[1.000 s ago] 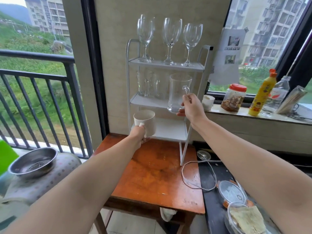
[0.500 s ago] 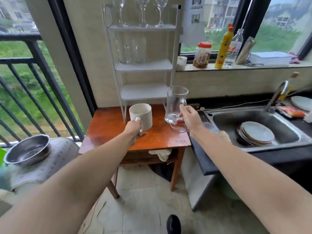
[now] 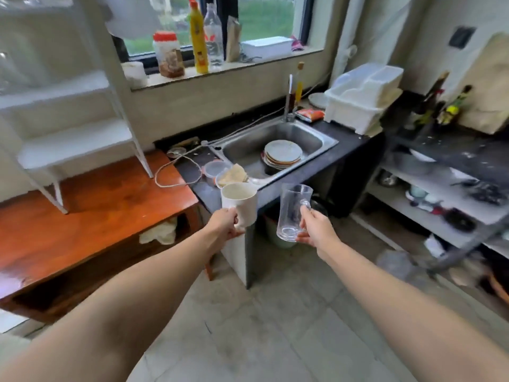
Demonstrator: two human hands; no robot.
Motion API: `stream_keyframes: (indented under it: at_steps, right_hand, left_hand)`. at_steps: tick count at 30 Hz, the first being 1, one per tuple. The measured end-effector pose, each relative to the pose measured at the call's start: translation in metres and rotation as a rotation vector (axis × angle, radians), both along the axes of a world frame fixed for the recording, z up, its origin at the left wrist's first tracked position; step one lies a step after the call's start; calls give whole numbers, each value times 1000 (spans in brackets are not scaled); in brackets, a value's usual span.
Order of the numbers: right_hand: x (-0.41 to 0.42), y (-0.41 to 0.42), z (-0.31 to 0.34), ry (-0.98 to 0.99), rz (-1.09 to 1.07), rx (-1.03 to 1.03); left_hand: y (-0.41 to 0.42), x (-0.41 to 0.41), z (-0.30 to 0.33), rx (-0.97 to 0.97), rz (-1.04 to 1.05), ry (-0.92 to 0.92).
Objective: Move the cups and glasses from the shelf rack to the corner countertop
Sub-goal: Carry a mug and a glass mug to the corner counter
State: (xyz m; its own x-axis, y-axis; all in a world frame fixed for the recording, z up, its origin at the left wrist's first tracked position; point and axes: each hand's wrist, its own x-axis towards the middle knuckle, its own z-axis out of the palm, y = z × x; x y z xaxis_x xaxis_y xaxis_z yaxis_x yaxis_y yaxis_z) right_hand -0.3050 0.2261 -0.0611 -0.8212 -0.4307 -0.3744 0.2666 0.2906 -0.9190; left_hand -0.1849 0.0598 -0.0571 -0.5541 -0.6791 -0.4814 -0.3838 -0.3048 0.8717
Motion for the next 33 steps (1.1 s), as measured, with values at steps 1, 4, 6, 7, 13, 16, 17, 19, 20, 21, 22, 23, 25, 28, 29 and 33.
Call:
stream_keyframes:
  at_steps: [1, 4, 6, 7, 13, 16, 17, 19, 20, 21, 22, 23, 25, 28, 29, 33]
  right_hand:
    - [-10, 20, -3, -2, -35, 15]
    - [-52, 101, -11, -12, -206, 20]
    - [-80, 154, -16, -50, -307, 1]
    - [-93, 180, -18, -63, -343, 7]
    - [-167, 336, -24, -84, -500, 85]
    - [-194, 402, -24, -98, -583, 92]
    - [-200, 420, -24, -103, -611, 86]
    - [-214, 454, -25, -116, -669, 71]
    - [-221, 470, -26, -121, -701, 62]
    - [-228, 483, -27, -121, -730, 63]
    - [-235, 495, -28, -125, -756, 72]
    - [-243, 506, -29, -129, -782, 74]
    - [-265, 524, -30, -136, -845, 62]
    - [-310, 548, -31, -125, -924, 41]
    - [-332, 556, -31, -118, -952, 28]
    - [-406, 579, -28, -109, -1018, 40]
  left_hand:
    - [15, -16, -1, 7, -41, 2]
    - [86, -83, -5, 59, -155, 6]
    - [136, -125, -10, 78, -220, -15]
    - [161, -144, -12, 93, -240, -29]
    - [313, -251, -27, 204, -372, -54]
    - [374, -297, -25, 230, -465, -74]
    - [389, -311, -23, 229, -488, -80]
    - [420, -338, -20, 235, -551, -84]
    - [434, -352, -20, 236, -582, -91]
    - [447, -364, -19, 238, -609, -94]
    - [459, -376, -19, 234, -638, -99]
    - [469, -388, -18, 234, -664, -103]
    - [489, -416, -19, 232, -719, -109]
    - [514, -467, -19, 232, -810, -124]
    - [523, -490, -19, 240, -833, -123]
    - [551, -570, -12, 215, -885, -143]
